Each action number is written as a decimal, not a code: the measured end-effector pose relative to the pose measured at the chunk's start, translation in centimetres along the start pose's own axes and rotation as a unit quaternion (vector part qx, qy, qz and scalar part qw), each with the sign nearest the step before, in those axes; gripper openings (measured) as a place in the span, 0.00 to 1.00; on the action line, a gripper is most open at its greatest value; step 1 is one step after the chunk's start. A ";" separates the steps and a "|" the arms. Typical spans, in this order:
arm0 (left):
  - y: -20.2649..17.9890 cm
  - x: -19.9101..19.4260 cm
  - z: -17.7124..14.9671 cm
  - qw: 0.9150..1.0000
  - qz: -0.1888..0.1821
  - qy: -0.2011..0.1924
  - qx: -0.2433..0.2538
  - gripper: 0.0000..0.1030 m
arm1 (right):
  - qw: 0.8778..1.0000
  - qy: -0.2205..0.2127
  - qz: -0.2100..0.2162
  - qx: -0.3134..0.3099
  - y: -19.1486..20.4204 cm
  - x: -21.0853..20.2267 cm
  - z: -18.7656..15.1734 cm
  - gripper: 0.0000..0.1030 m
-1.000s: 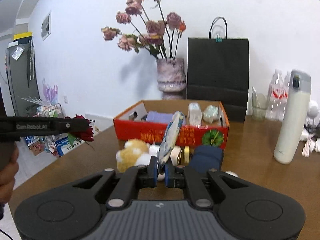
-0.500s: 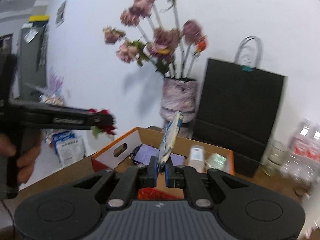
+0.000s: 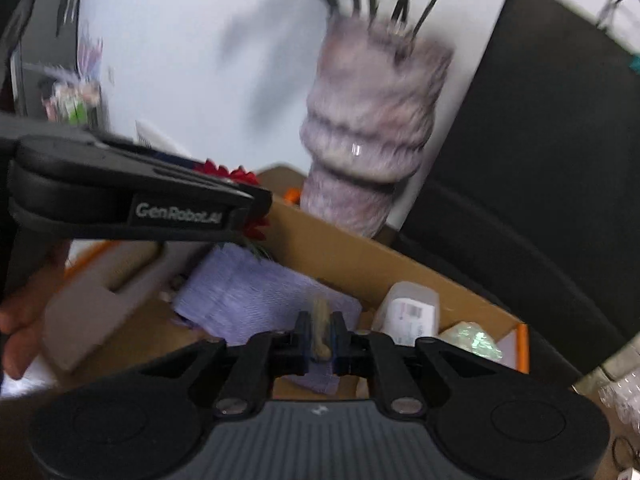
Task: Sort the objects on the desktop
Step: 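Carry the packet and rose into the box and open both tools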
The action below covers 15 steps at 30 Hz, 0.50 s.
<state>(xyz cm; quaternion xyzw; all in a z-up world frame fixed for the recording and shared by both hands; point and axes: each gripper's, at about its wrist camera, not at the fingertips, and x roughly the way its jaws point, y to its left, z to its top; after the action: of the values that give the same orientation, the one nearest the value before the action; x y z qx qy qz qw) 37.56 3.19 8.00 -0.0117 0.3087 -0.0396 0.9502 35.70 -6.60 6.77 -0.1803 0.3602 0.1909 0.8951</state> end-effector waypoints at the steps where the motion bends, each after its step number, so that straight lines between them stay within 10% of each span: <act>1: 0.0 1.0 -0.2 1.000 0.008 0.016 0.001 0.47 | 1.000 0.009 -0.008 -0.001 -0.1 1.1 -0.1 0.09; 9: 1.6 1.4 -0.3 0.999 0.000 0.043 -0.031 0.78 | 1.000 0.007 -0.018 0.023 -1.4 3.2 -0.4 0.18; 15: 2.1 -2.0 0.9 0.998 -0.002 0.043 -0.044 0.94 | 0.994 -0.025 0.011 0.105 -4.5 -0.6 0.8 0.45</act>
<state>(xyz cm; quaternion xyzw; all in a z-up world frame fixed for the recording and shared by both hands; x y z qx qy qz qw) 36.62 5.43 9.77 -0.0527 0.3503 -0.0280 0.9347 37.90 -10.27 8.54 -0.0765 0.3581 0.1658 0.9157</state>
